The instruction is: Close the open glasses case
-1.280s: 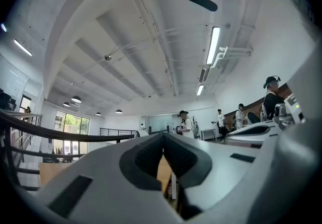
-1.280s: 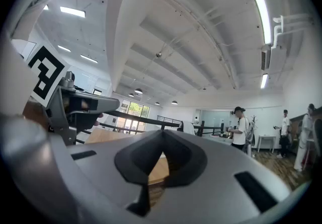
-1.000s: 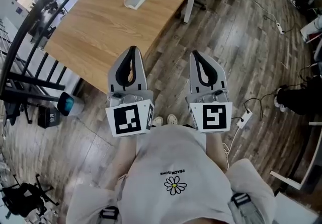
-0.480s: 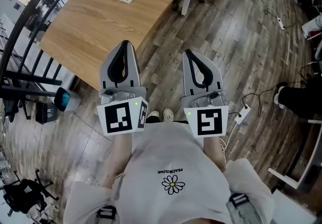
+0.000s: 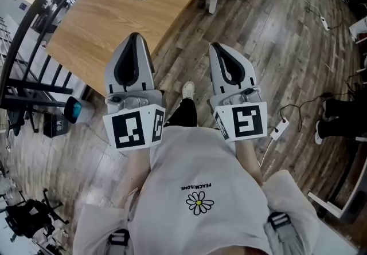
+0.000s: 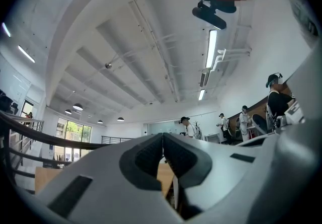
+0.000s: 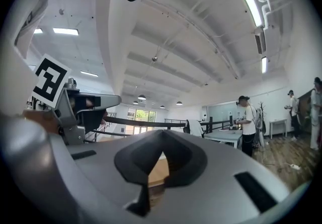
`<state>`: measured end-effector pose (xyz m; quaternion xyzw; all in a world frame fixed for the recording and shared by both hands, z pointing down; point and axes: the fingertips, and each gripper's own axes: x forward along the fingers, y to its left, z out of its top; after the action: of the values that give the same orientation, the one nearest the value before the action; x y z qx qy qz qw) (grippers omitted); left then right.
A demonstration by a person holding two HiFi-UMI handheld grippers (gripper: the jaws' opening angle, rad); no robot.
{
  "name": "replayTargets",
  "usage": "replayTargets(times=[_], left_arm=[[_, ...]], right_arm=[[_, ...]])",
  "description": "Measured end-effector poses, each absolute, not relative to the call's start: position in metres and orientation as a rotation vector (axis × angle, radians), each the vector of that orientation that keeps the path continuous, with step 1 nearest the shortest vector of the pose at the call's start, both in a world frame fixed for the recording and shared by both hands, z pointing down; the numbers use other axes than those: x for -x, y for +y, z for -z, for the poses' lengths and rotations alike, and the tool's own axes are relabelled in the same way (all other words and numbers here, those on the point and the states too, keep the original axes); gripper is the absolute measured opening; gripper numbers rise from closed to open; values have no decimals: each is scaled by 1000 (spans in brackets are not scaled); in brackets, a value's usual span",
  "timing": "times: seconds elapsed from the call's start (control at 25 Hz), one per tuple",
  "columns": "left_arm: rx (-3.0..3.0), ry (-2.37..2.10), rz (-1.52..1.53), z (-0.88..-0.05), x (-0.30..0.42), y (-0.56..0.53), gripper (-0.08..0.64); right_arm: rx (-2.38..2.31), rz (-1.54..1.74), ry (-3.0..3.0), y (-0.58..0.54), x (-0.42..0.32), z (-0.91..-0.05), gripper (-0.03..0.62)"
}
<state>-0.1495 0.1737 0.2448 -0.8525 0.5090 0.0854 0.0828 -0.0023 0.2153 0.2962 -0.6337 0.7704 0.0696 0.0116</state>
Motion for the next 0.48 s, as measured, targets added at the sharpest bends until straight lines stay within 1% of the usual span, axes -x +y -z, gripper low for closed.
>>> replayTargets(times=[0.16,0.48], left_arm=[[2531,1472,-257,-243,136,140,18],[2521,1478,-356,-244,111,44,18]], right_arm=[[1964,-237,2379,183,-9,-292,8],[1944,-296,2389,100,-30,-290,8]])
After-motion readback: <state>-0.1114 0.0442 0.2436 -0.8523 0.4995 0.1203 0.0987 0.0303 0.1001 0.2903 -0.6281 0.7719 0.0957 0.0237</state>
